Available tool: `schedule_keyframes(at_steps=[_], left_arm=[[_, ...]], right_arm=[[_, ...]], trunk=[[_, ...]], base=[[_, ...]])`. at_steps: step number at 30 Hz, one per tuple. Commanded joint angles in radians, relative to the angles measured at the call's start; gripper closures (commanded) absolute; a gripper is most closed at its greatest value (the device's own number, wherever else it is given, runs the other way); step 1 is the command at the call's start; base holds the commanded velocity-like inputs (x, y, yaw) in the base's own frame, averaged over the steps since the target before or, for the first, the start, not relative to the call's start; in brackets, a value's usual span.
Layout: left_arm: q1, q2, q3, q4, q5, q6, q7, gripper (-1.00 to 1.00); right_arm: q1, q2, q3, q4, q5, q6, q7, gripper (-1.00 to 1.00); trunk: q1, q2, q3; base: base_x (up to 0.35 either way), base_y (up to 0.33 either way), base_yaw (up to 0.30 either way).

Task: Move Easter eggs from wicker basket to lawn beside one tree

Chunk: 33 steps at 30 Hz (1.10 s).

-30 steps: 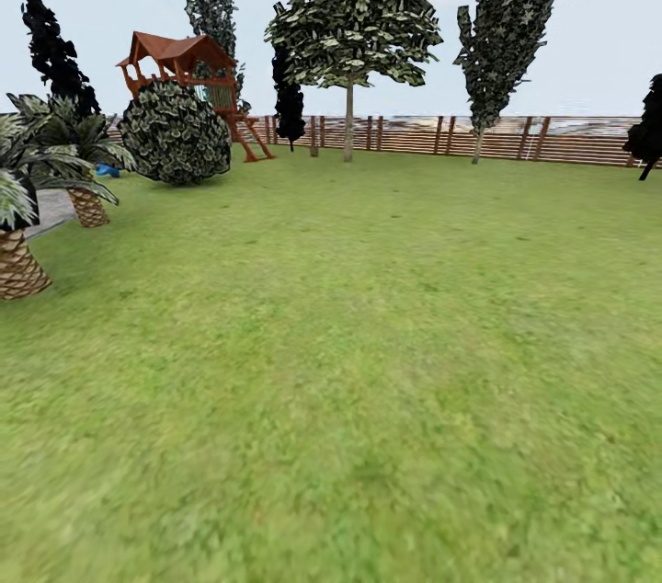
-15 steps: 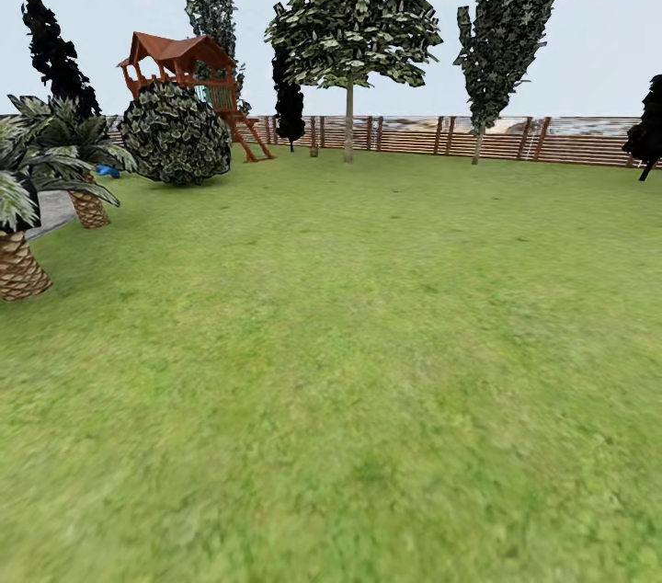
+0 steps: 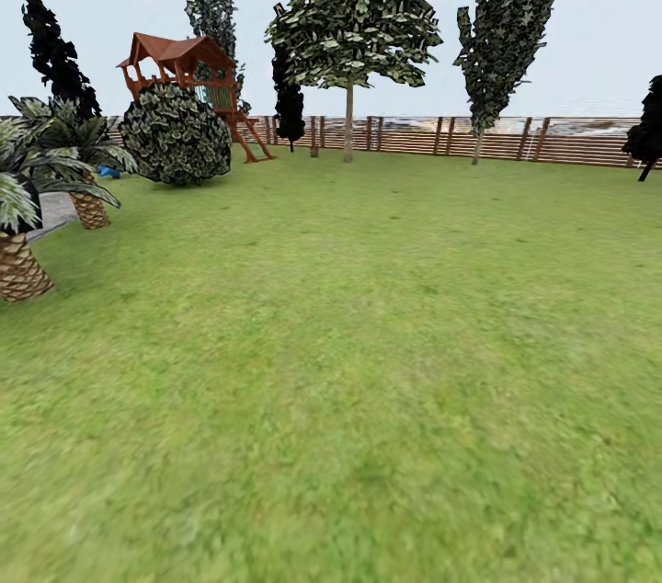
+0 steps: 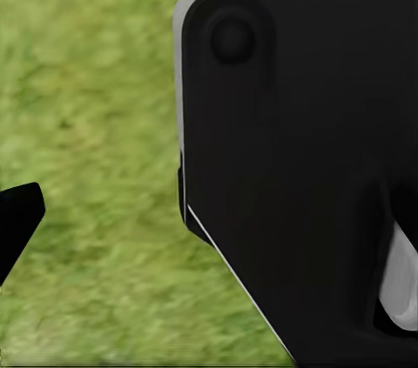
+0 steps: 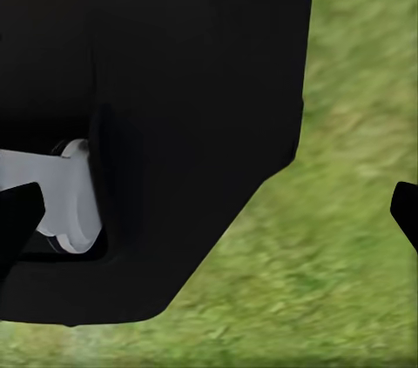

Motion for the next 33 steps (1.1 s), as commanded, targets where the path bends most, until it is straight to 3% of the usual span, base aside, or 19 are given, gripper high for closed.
schedule_keyframes(at_steps=[1, 33], left_arm=[[-0.001, 0.0, 0.0, 0.001, -0.001, -0.002, 0.001, -1.0], [-0.001, 0.002, -0.009, -0.001, -0.004, -0.013, -0.005, -1.0]], right_arm=[[0.0, 0.0, -0.001, 0.0, 0.0, -0.003, -0.001, -1.0], [0.0, 0.0, -0.001, 0.0, 0.0, -0.003, -0.001, -1.0]], trunk=[[-0.004, 0.006, 0.002], [-0.126, 0.23, 0.102]], base=[[0.0, 0.0, 0.0], [0.0, 0.0, 0.0]])
